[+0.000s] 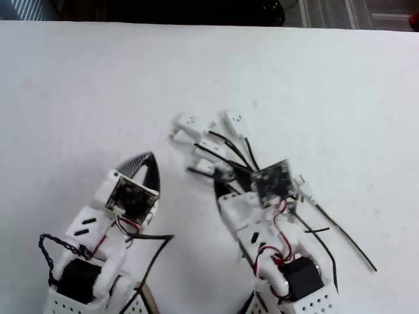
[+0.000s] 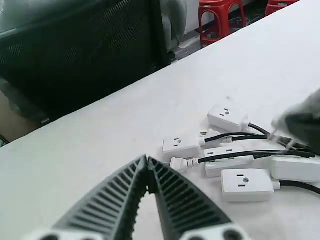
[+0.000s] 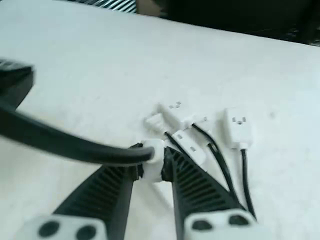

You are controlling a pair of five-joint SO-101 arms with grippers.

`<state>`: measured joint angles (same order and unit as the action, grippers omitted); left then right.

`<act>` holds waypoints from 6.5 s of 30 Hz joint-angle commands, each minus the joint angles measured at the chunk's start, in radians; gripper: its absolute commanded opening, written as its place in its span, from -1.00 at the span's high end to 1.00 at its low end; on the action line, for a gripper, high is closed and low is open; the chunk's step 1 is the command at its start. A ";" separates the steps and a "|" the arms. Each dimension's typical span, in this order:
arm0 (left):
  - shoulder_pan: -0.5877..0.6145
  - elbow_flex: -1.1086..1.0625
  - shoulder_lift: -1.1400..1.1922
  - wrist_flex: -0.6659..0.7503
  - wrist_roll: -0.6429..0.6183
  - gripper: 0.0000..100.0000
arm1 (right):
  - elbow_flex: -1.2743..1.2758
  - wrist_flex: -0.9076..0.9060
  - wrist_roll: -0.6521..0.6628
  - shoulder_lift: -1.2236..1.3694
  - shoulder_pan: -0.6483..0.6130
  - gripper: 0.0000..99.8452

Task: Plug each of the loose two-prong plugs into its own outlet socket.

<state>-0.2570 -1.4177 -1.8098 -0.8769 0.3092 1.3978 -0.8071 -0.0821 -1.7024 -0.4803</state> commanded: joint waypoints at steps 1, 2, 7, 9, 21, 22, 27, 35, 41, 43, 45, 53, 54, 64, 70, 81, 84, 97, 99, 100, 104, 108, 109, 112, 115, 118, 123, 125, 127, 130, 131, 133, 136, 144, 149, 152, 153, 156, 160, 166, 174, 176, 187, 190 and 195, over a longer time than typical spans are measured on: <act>0.018 0.049 0.001 -0.020 -0.005 0.95 | -0.006 0.077 -0.071 -0.004 0.133 0.97; 0.019 0.049 0.001 -0.021 -0.005 0.95 | -0.006 0.091 -0.083 -0.004 0.159 0.97; 0.024 0.051 0.001 -0.021 -0.005 0.95 | 0.064 0.196 -0.121 -0.004 0.236 0.97; 0.024 0.071 0.008 -0.031 -0.005 0.95 | 0.103 0.248 -0.121 -0.004 0.246 0.97; 0.015 0.445 0.639 -0.086 -0.106 0.95 | 0.135 0.305 -0.126 -0.004 0.311 0.97; 0.005 0.460 0.699 -0.084 -0.117 0.95 | 0.135 0.305 -0.126 -0.004 0.325 0.97; -0.044 0.520 0.954 -0.087 -0.273 0.67 | 0.133 0.306 -0.126 -0.005 0.355 0.97; -0.068 0.678 1.334 -0.087 -0.539 0.46 | 0.133 0.306 -0.126 -0.005 0.363 0.97; -0.131 0.850 1.636 -0.114 -0.683 0.45 | 0.130 0.306 -0.126 -0.010 0.395 0.97; -0.148 0.930 1.727 -0.155 -0.729 0.45 | 0.129 0.312 -0.126 -0.012 0.407 0.97; -0.160 1.013 1.813 -0.203 -0.755 0.45 | 0.130 0.334 -0.126 -0.005 0.424 0.97; -0.153 1.263 2.101 -0.305 -0.819 0.45 | 0.132 0.341 -0.126 -0.005 0.435 0.97; -0.151 1.290 2.123 -0.319 -0.819 0.45 | 0.132 0.341 -0.126 -0.005 0.435 0.97; -0.156 1.416 2.201 -0.377 -0.821 0.45 | 0.132 0.340 -0.126 -0.005 0.432 0.97; -0.150 1.424 2.310 -0.382 -0.821 0.45 | 0.132 0.340 -0.126 -0.005 0.429 0.97; -0.150 1.424 2.331 -0.470 -0.698 0.46 | 0.133 0.338 -0.121 -0.005 0.429 0.97; -0.125 1.424 2.348 -0.512 -0.509 0.46 | 0.133 0.338 -0.121 -0.005 0.429 0.97; 0.094 1.505 2.331 -0.706 0.054 0.46 | 0.135 0.338 -0.120 -0.005 0.429 0.97; 0.120 1.557 2.298 -0.753 0.109 0.45 | 0.135 0.338 -0.120 -0.005 0.429 0.97; 0.128 1.582 2.275 -0.775 0.137 0.45 | 0.135 0.338 -0.120 -0.005 0.429 0.97; 0.133 1.613 2.155 -0.839 0.206 0.45 | 0.135 0.338 -0.118 -0.005 0.429 0.97; 0.136 1.571 2.066 -0.845 0.146 0.38 | 0.135 0.338 -0.118 -0.005 0.429 0.97; 0.136 1.545 2.049 -0.844 0.120 0.37 | 0.135 0.338 -0.118 -0.005 0.429 0.97; 0.127 1.447 2.014 -0.835 0.035 0.36 | 0.135 0.338 -0.118 -0.005 0.427 0.97; 0.133 1.313 1.972 -0.758 -0.069 0.36 | 0.135 0.338 -0.118 -0.005 0.427 0.97; 0.127 1.148 1.922 -0.623 -0.143 0.36 | 0.135 0.338 -0.118 -0.005 0.427 0.97; 0.127 0.933 1.859 -0.379 -0.285 0.36 | 0.135 0.338 -0.118 -0.005 0.427 0.97; 0.122 0.876 1.854 -0.302 -0.308 0.36 | 0.135 0.338 -0.118 -0.005 0.427 0.97; 0.117 0.841 1.854 -0.239 -0.362 0.36 | 0.135 0.338 -0.118 -0.005 0.427 0.97; 0.116 0.832 1.854 -0.195 -0.466 0.36 | 0.135 0.338 -0.118 -0.005 0.427 0.97; 0.116 0.829 1.856 -0.180 -0.485 0.37 | 0.135 0.338 -0.118 -0.005 0.427 0.97; 0.116 0.821 1.856 -0.164 -0.482 0.37 | 0.135 0.338 -0.118 -0.005 0.427 0.97; 0.116 0.819 1.854 -0.166 -0.473 0.46 | 0.135 0.338 -0.118 -0.005 0.427 0.97; 0.125 0.850 1.845 -0.172 0.043 0.96 | 0.135 0.338 -0.118 -0.005 0.427 0.97; 0.125 0.934 1.845 -0.222 0.281 0.95 | 0.135 0.338 -0.118 -0.005 0.427 0.97; 0.120 0.990 1.845 -0.252 0.423 0.95 | 0.135 0.338 -0.118 -0.005 0.427 0.97; 0.124 1.005 1.845 -0.252 0.442 0.94 | 0.135 0.338 -0.118 -0.005 0.427 0.97; 0.124 1.048 1.845 -0.304 0.413 0.76 | 0.135 0.338 -0.117 -0.005 0.427 0.97; 0.133 1.148 1.845 -0.434 0.318 0.47 | 0.135 0.338 -0.117 -0.005 0.427 0.97; 0.133 1.232 1.840 -0.543 0.331 0.53 | 0.137 0.338 -0.117 -0.005 0.427 0.97; 0.088 1.025 1.627 -0.528 0.330 0.56 | 0.137 0.338 -0.117 -0.005 0.427 0.97; 0.058 0.910 1.575 -0.456 0.330 0.55 | 0.137 0.338 -0.117 -0.005 0.427 0.97; 0.142 0.784 1.770 -0.143 0.324 0.41 | 0.137 0.337 -0.117 -0.005 0.427 0.97; 0.165 0.905 1.894 -0.218 0.322 0.42 | 0.137 0.335 -0.117 -0.005 0.427 0.97; 0.160 0.985 1.952 -0.270 0.330 0.72 | 0.137 0.335 -0.117 -0.005 0.427 0.97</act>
<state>-0.0974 -0.4818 0.1128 -1.1147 0.6360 1.5405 -0.4879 -0.2002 -1.7024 -0.0583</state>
